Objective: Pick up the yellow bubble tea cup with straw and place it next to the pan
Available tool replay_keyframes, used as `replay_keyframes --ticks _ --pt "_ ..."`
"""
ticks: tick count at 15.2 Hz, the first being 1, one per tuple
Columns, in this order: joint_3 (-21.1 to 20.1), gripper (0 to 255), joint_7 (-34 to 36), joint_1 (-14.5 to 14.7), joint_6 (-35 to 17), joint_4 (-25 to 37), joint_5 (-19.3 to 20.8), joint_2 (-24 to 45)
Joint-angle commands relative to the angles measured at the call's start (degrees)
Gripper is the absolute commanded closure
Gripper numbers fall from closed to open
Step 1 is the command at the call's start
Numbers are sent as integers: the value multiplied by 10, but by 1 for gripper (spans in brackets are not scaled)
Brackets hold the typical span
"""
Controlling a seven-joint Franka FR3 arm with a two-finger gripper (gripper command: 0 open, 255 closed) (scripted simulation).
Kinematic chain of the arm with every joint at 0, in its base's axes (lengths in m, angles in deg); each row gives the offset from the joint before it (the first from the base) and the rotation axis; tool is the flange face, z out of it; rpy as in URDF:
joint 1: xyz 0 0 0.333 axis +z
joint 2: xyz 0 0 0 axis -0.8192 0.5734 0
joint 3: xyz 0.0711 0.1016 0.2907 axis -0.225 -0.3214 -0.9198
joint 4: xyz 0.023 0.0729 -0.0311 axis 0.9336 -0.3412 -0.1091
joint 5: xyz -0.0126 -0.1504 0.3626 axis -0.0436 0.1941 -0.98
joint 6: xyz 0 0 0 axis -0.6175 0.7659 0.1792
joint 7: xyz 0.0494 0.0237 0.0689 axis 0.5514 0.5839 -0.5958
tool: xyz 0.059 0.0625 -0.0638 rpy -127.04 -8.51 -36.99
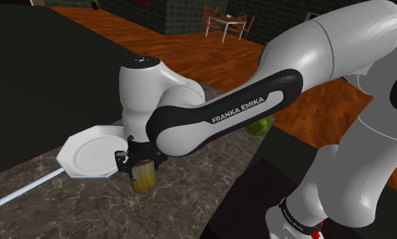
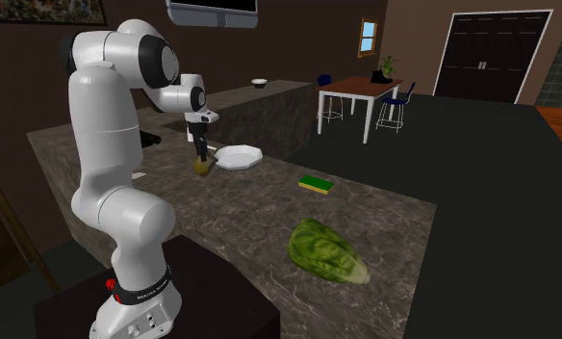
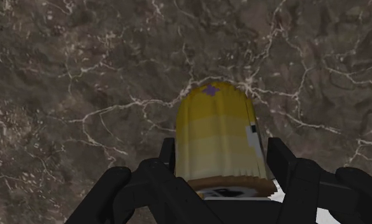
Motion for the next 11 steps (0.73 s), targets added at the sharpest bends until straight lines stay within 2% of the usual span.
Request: replay_keyframes --ticks 1,4,11 --pt "0 255 3 1 -15 -7 4 7" --pt "1 255 8 2 -34 -16 11 19" --pt "1 255 8 2 -34 -16 11 19"
